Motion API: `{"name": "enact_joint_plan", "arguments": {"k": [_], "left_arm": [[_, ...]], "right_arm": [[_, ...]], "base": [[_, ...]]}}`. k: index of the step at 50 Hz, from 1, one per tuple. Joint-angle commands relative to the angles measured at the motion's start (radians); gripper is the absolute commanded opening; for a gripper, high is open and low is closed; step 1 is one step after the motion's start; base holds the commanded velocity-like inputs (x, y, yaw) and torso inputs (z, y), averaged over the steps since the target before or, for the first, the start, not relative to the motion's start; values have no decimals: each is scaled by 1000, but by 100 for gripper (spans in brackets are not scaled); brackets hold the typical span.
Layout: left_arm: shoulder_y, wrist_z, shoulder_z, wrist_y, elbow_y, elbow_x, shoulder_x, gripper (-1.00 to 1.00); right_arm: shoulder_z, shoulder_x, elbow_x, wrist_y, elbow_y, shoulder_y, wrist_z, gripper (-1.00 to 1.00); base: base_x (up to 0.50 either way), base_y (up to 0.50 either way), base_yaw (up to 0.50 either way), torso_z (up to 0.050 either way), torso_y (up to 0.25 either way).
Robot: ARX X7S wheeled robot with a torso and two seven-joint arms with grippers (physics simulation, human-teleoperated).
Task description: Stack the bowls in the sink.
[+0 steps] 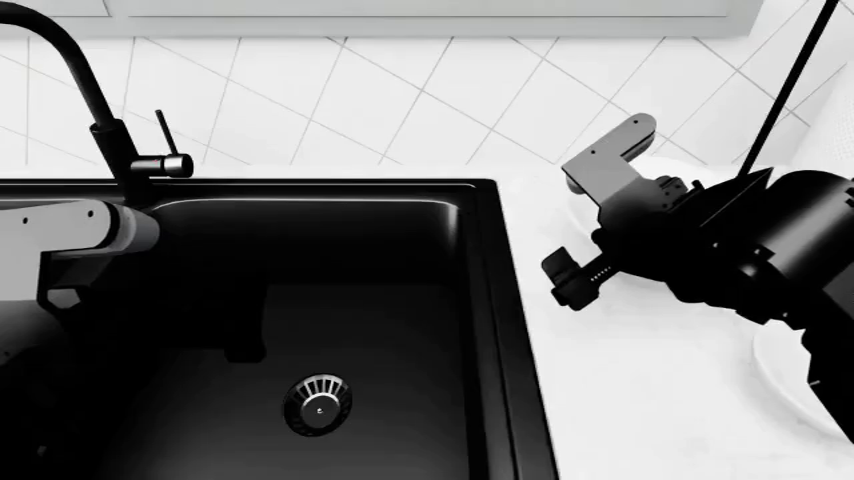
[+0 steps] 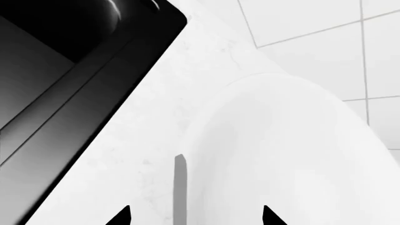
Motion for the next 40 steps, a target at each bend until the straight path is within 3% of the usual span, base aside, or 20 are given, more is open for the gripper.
{"name": "enact_joint_plan", "arguments": {"k": [1,8,9,31,40], "left_arm": [[5,2,-1,7,4,1,-3,100],[2,1,3,11,5,2,-4,100],[3,1,3,11,6,2,-4,100],[7,-3,2,27,17,-8,-13,100],[7,-1,4,33,20,-13,-14,100]], "right_arm": [[-28,4,-24,-14,29,-13,-12,100],[-29,9,-18,-10,19,-17,-10,100],[-27,10,-17,-9,16,-18,-8,-100],[-55,33,-25,-18,-82,12,-20,-100],[-104,51,-120,-115,-136,54,-37,-100]], "base": [[0,0,0,0,0],[0,0,0,0,0],[0,0,0,0,0],[0,0,0,0,0],[0,0,0,0,0]]}}
